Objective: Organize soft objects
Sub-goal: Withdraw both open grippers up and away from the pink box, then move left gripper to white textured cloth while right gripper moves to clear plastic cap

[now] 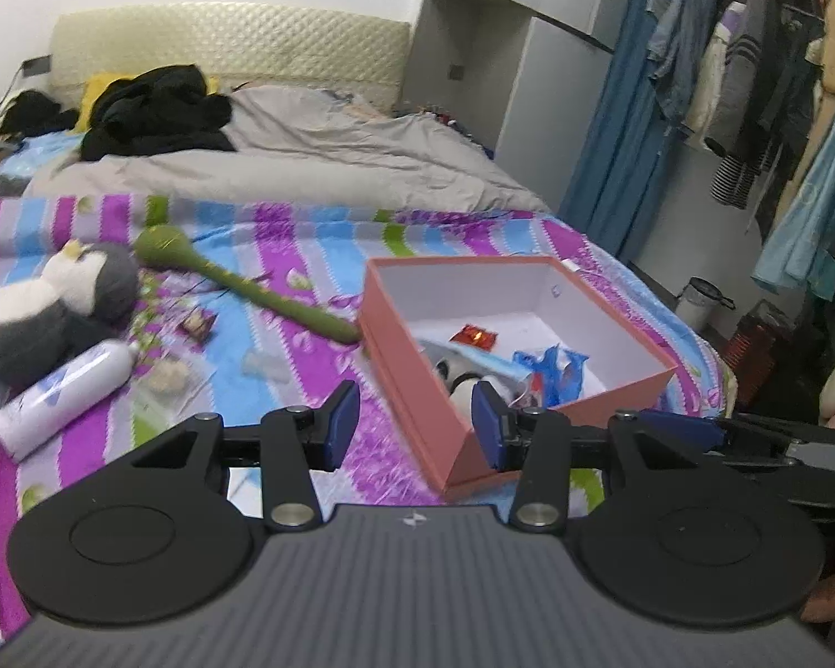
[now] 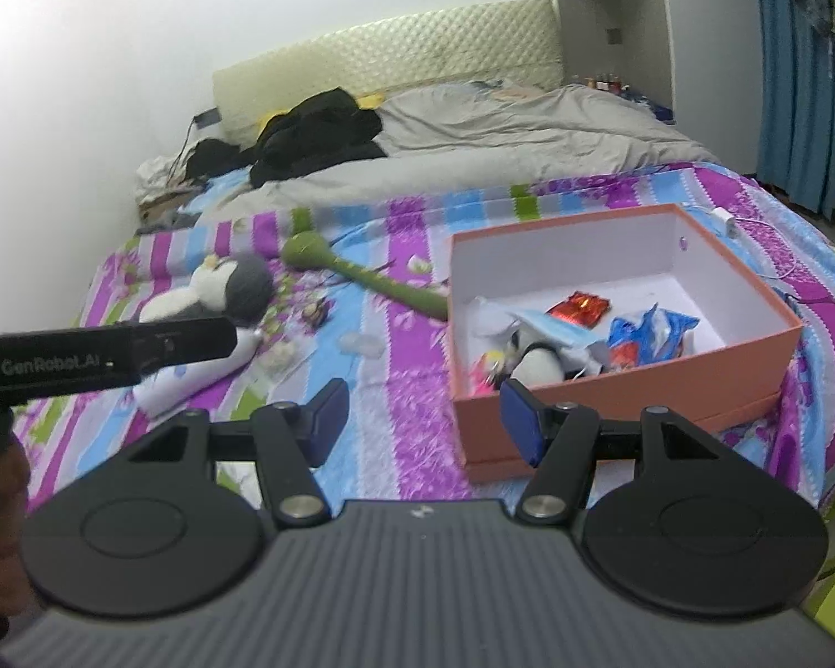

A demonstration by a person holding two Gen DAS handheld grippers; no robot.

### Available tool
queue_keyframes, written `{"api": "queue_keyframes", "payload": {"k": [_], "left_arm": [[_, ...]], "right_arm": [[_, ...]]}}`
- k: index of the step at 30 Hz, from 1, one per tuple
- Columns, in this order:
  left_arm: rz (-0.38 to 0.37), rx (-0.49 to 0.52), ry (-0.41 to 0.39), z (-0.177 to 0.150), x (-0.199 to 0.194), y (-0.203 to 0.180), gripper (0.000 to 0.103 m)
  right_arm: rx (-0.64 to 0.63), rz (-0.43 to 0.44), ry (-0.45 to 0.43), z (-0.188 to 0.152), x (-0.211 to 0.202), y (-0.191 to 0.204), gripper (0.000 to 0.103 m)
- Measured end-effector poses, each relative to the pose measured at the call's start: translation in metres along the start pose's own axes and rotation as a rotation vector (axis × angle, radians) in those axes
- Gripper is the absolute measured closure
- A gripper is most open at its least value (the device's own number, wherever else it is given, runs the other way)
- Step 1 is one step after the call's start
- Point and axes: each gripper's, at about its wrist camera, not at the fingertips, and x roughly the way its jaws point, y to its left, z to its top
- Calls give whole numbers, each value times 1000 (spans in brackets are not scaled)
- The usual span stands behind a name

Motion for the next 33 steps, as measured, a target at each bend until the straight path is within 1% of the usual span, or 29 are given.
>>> {"api": "queue_keyframes", "payload": {"k": [3,6,8,12,16,20,25,27,29,33], "left_arm": [[33,-18,2,-18,-9,12,53],[37,-45,9,-34,-14,23,53],[52,-55,8,-43,-18,28,53],[57,-116,3,-57,-23,44,53],[76,-130,18,-72,-19,57,53],[88,-156,51,-85,-11,73,52],[109,-169,67,-92,9,95,51],[114,-170,71,-94,19,105,45],[121,-159,73,-95,28,112,44],[132,-180,83,-97,48,130,42]], "right_arm": [[-29,7,-16,-11,-1,9,40],[-36,28,-9,-22,-1,15,40],[-39,30,0,-28,0,18,40],[-31,60,15,-37,7,23,40],[-42,72,41,-49,17,29,40],[-50,81,80,-56,32,35,40],[-63,89,91,-52,55,44,40],[-78,99,93,-49,66,49,40],[-93,105,89,-45,76,53,40],[-131,92,81,-40,98,60,40]]}}
